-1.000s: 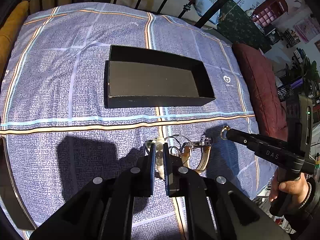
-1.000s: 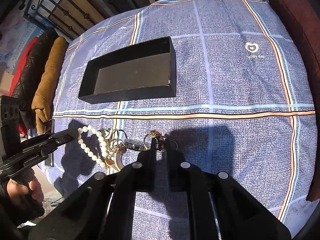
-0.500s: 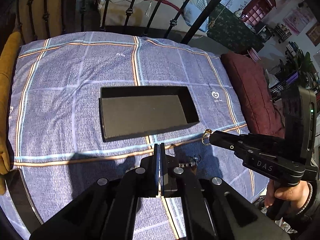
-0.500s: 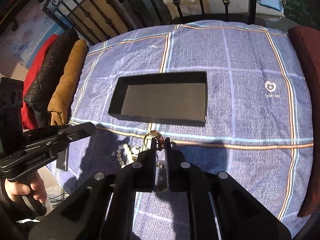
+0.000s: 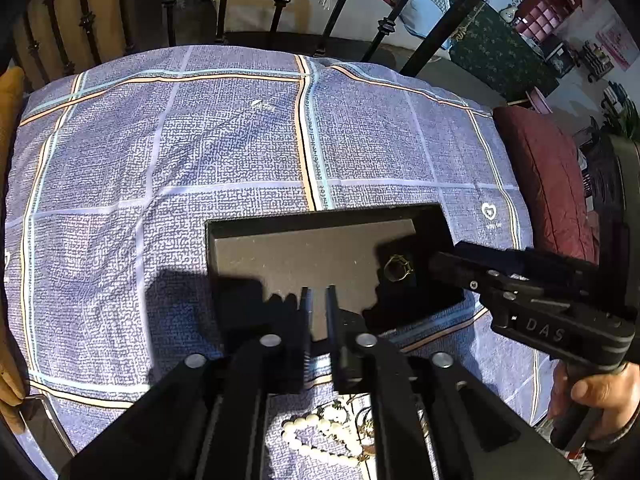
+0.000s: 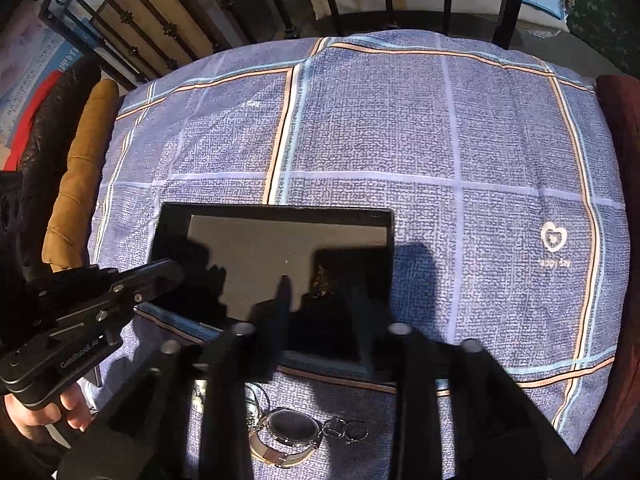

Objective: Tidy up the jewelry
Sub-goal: 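Carry the gold ring into the black box and open the right gripper, then close the left gripper on the pearl bracelet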

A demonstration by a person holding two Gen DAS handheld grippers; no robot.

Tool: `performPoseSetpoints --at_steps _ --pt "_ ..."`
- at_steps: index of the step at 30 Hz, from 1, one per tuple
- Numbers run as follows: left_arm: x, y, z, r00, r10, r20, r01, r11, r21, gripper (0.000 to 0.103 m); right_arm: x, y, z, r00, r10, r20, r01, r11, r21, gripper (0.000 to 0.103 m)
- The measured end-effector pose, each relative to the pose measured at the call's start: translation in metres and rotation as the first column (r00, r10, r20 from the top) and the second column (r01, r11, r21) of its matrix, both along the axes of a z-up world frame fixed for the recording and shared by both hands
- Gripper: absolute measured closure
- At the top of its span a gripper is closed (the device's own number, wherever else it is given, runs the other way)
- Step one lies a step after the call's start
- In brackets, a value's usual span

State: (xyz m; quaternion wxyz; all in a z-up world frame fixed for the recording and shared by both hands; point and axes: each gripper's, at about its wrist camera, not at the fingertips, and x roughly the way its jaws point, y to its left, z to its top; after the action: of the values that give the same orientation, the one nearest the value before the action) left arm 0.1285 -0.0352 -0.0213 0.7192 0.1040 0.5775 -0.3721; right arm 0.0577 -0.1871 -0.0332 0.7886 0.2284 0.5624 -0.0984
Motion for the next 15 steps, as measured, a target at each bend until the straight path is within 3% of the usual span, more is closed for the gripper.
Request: performPoseSetpoints --at_steps 1,2,5,9,15 --pt "-0.005 0.005 0.002 1.000 -0.005 0.020 0.005 1.000 0.008 0.056 -0.004 0.000 0.004 1.000 -0.006 0.011 0.006 1.000 -0.014 0.047" --pt "-0.013 0.012 0.005 0.999 -0.009 0.045 0.008 1.000 0.015 0.038 -0.010 -0.001 0.007 1.000 -0.008 0.018 0.009 1.000 -0.022 0.047" --pt "-0.034 0.032 0.005 0.999 -0.018 0.031 0.017 1.000 0.019 0.030 -0.034 0.000 0.012 0.999 -0.026 0.031 0.026 1.000 -0.008 0.047" --pt "-0.068 0.052 -0.016 0.999 -0.038 -0.024 0.040 0.996 0.080 0.027 -0.076 0.010 0.005 0.998 -0.057 0.007 0.057 0.997 0.046 0.047" --pt "-0.077 0.073 -0.044 0.994 0.051 -0.095 -0.041 0.994 0.103 0.027 -0.125 0.036 -0.014 0.997 -0.066 -0.041 0.070 0.990 0.125 0.047"
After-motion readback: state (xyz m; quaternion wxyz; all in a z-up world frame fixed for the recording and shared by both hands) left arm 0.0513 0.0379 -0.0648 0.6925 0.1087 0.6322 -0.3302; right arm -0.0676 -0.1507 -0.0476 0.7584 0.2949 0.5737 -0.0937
